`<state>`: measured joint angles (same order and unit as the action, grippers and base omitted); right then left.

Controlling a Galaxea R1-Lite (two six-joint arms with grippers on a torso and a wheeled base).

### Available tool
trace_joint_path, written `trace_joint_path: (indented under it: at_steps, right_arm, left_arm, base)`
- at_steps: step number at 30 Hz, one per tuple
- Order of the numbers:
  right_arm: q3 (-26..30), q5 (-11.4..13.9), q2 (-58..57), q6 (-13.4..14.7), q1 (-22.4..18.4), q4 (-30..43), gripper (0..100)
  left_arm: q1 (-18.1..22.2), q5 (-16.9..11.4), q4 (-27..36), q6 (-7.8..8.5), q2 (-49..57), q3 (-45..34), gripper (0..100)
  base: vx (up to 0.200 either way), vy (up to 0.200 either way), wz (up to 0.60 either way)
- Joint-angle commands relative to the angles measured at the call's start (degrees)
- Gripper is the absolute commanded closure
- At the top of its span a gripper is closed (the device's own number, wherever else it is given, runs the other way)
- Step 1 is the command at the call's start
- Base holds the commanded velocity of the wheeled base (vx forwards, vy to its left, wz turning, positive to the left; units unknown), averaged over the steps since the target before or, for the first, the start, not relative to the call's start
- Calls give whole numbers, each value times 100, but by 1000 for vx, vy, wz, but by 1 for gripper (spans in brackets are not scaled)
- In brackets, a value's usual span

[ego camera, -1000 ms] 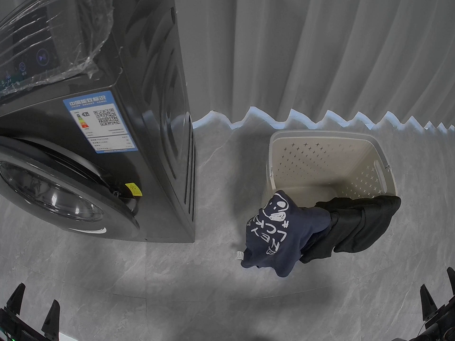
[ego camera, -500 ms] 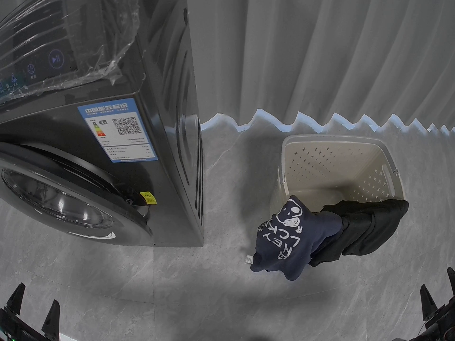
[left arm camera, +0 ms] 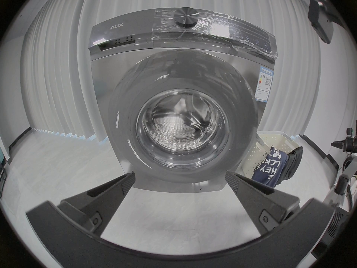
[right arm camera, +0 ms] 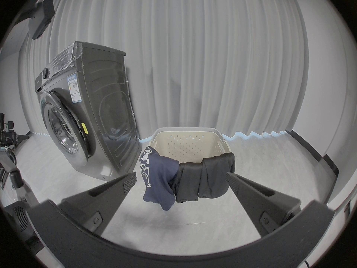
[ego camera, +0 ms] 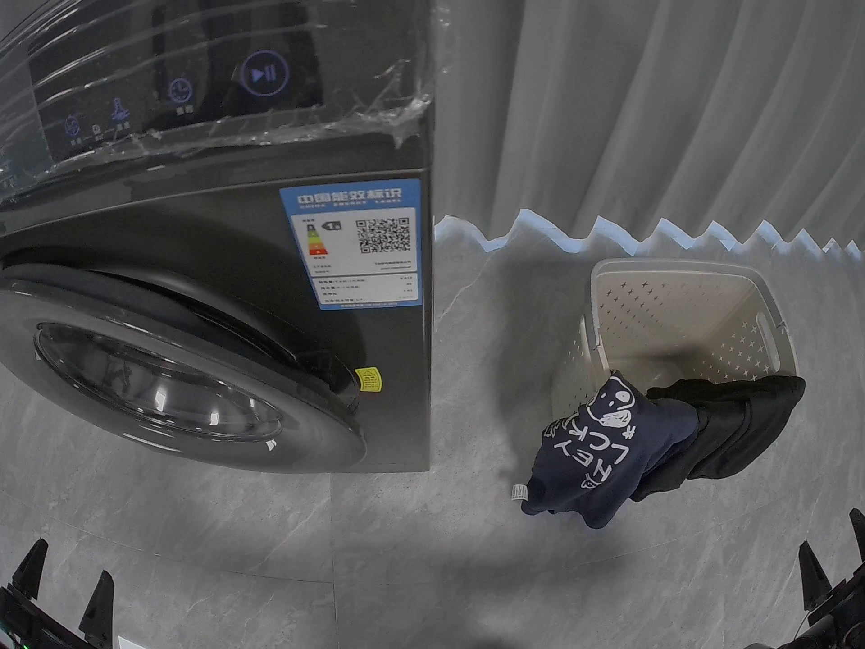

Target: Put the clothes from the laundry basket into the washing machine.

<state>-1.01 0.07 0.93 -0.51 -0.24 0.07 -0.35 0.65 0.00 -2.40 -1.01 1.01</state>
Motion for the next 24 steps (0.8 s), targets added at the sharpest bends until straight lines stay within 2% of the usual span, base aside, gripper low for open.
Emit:
trace_joint_path:
  at_steps: [1, 7, 13, 24]
  right_arm:
    - [92, 1, -93, -2, 7, 1, 0]
    - [92, 1, -93, -2, 7, 1, 0]
    - [92, 1, -93, -2, 7, 1, 0]
    - [92, 1, -93, -2, 7, 1, 0]
  left_arm:
    - [0, -3, 0, 3, 75, -92, 0]
    - [0, 6, 0, -15, 75, -92, 0]
    - [0, 6, 0, -6, 75, -92, 0]
    - [0, -3, 0, -15, 75, -92, 0]
  base:
    - [-200, 0, 0]
    - [-200, 0, 0]
    - [0, 0, 0]
    - [0, 200, 0]
